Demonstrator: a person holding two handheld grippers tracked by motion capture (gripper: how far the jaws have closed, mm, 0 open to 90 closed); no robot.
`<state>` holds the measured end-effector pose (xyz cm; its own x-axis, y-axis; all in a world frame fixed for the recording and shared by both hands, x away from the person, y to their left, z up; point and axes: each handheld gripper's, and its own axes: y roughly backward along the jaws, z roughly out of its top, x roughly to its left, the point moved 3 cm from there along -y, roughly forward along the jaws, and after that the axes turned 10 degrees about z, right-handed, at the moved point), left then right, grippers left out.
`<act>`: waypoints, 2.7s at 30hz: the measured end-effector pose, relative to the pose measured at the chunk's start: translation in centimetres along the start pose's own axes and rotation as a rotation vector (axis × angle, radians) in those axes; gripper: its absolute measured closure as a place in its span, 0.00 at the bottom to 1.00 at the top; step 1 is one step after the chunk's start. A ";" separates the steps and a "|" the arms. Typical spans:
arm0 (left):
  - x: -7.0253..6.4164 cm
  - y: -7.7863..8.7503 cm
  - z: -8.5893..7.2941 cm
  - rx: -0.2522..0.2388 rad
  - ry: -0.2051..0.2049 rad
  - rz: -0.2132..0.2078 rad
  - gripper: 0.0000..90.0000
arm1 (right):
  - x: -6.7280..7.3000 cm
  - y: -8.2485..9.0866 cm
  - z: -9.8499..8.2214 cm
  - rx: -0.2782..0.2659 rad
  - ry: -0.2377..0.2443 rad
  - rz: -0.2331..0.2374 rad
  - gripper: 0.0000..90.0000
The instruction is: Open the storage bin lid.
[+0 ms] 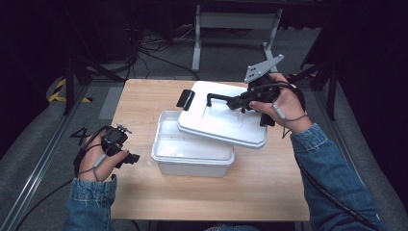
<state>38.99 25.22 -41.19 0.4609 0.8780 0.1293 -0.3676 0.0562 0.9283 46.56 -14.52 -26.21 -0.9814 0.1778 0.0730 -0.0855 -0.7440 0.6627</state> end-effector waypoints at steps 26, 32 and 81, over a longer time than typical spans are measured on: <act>-0.2 -0.2 -0.1 0.019 -0.009 -0.002 0.25 | -4.0 5.9 -5.3 -0.003 -0.148 -0.169 0.94; -0.1 -0.5 -0.1 0.017 -0.009 -0.001 0.25 | -5.0 6.5 -7.1 0.002 -0.199 -0.197 0.94; -0.2 -0.8 -0.1 0.029 -0.009 -0.004 0.25 | -8.5 0.3 -23.0 -0.009 -0.425 -0.193 0.93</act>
<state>39.13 25.08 -42.04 0.4700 0.8733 0.1285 -0.3419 0.0460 0.9386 50.95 -31.07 -43.84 -0.7899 0.5600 0.2498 -0.2625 -0.6769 0.6876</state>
